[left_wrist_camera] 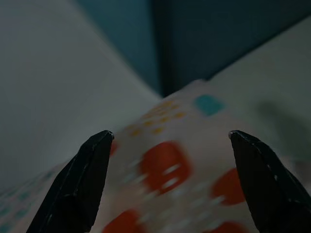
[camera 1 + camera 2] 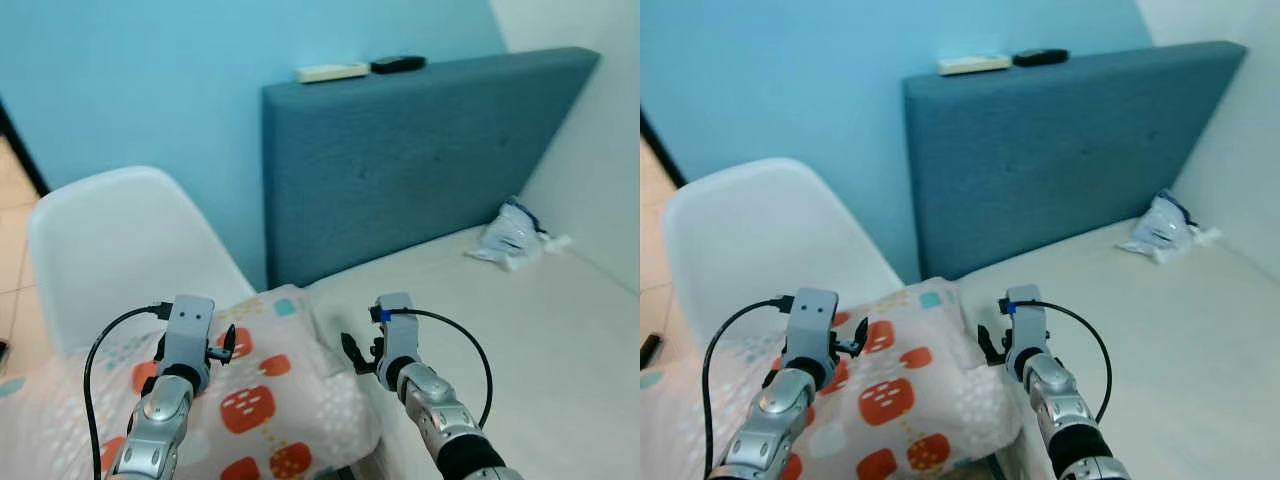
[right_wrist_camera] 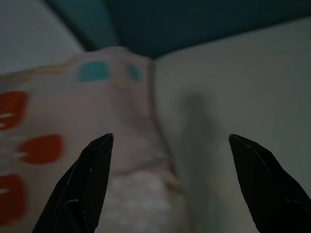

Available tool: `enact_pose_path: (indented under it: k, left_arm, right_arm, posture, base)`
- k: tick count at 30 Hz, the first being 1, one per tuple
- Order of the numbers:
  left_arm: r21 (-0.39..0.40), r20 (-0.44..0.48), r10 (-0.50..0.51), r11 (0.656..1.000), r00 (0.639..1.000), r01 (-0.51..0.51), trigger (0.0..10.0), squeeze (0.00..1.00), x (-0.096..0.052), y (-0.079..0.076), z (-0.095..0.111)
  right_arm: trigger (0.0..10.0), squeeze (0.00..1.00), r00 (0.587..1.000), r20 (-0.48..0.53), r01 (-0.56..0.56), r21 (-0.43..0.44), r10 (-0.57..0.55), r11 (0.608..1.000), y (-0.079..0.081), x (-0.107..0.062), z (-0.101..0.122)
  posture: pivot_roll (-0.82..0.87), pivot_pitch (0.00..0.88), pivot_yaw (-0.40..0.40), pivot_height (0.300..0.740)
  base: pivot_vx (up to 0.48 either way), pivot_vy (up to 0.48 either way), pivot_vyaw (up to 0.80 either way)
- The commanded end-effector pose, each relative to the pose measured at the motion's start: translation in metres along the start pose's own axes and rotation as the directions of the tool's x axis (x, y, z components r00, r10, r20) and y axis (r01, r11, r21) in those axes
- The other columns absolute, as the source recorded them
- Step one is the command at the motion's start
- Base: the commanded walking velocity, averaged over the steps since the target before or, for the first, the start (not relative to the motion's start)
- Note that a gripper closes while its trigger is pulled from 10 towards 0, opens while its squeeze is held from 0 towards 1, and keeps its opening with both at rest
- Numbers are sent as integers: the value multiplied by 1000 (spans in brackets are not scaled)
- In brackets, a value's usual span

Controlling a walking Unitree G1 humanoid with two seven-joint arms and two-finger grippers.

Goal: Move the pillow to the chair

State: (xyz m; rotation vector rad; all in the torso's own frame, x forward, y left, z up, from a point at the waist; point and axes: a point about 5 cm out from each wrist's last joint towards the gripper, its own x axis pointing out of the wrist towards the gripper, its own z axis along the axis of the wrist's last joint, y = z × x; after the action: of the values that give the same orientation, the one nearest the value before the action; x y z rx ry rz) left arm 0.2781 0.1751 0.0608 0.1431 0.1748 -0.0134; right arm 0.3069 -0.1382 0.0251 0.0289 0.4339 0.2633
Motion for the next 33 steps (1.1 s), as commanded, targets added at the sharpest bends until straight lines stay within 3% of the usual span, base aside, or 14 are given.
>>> enact_pose_path:
  k: [1, 8, 33]
  left_arm:
    - [12, -24, 7, 1000, 1000, -7, 10000, 0, -3, 2, -7]
    - [-26, -22, 48, 999, 999, -48, 10000, 0, 0, 6, -7]
    - [-20, -31, 40, 999, 999, -40, 10000, 0, -1, 6, -10]
  right_arm:
    - [10000, 0, 1000, -11, 5, 20, -4, 1000, -1, -1, -2]
    - [10000, 0, 1000, 14, 28, -1, -28, 1000, -4, -2, 0]
    - [10000, 0, 1000, -26, 1, 23, -1, 1000, -3, -3, -2]
  posture:
    - [69, 69, -42, 740]
    - [65, 59, -39, 740]
    - [63, 72, -48, 740]
  base:
    - [0, 0, -800]
    - [0, 0, -800]
    - [0, 0, -800]
